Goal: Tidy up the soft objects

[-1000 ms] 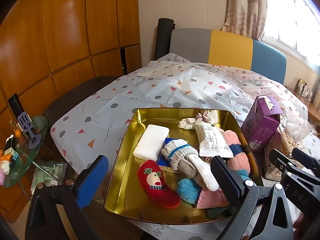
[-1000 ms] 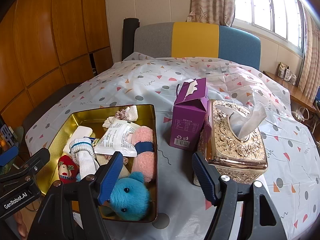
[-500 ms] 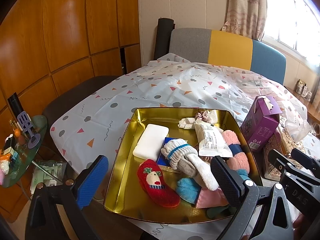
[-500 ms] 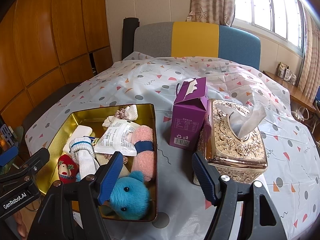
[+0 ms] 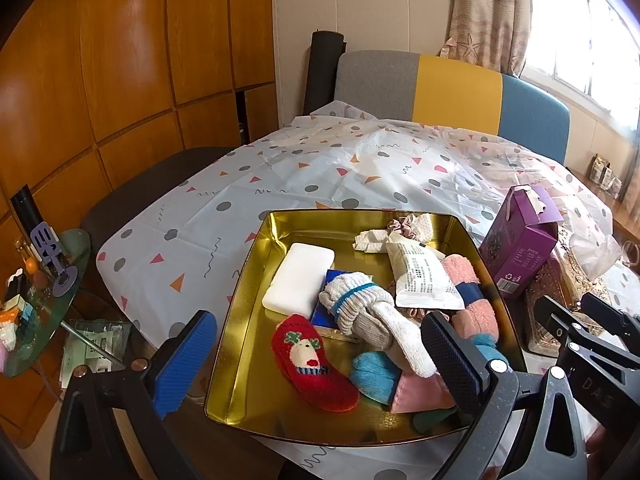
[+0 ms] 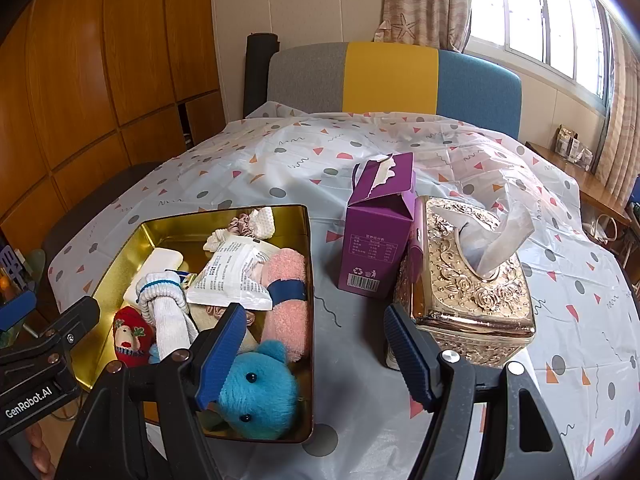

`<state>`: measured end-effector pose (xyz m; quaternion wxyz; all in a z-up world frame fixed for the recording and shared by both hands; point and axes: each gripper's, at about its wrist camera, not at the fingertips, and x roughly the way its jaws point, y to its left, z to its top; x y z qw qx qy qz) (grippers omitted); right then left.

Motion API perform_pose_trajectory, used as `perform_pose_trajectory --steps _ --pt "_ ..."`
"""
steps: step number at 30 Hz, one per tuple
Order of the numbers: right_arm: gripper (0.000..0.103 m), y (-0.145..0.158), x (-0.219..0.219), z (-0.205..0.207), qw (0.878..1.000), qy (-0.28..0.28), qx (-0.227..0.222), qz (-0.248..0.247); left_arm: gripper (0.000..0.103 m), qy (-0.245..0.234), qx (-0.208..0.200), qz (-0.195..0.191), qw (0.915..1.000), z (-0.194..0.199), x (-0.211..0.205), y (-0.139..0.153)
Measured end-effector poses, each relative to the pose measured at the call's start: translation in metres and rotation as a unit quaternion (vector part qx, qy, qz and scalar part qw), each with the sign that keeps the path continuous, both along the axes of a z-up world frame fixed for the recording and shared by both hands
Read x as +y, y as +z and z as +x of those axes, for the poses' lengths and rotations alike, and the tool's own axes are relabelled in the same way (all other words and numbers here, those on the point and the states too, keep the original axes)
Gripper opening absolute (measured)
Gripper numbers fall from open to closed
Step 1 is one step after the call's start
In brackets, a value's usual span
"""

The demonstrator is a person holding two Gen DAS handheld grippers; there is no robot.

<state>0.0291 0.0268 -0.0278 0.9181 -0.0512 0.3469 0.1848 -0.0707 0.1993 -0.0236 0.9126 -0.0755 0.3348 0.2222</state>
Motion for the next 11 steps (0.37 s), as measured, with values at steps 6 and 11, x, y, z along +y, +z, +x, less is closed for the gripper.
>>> perform_pose_trajectory --steps 6,11 --pt "0.072 -0.0009 -0.0005 0.0010 1.000 -0.001 0.000 -0.001 0.102 0.005 -0.003 -0.003 1.0000 -0.0014 0.0037 -0.0027" --pt "0.072 -0.0002 -0.0019 0.0010 1.000 -0.003 -0.003 0.001 0.102 0.006 -0.005 -0.007 0.9999 -0.0022 0.0067 -0.0019"
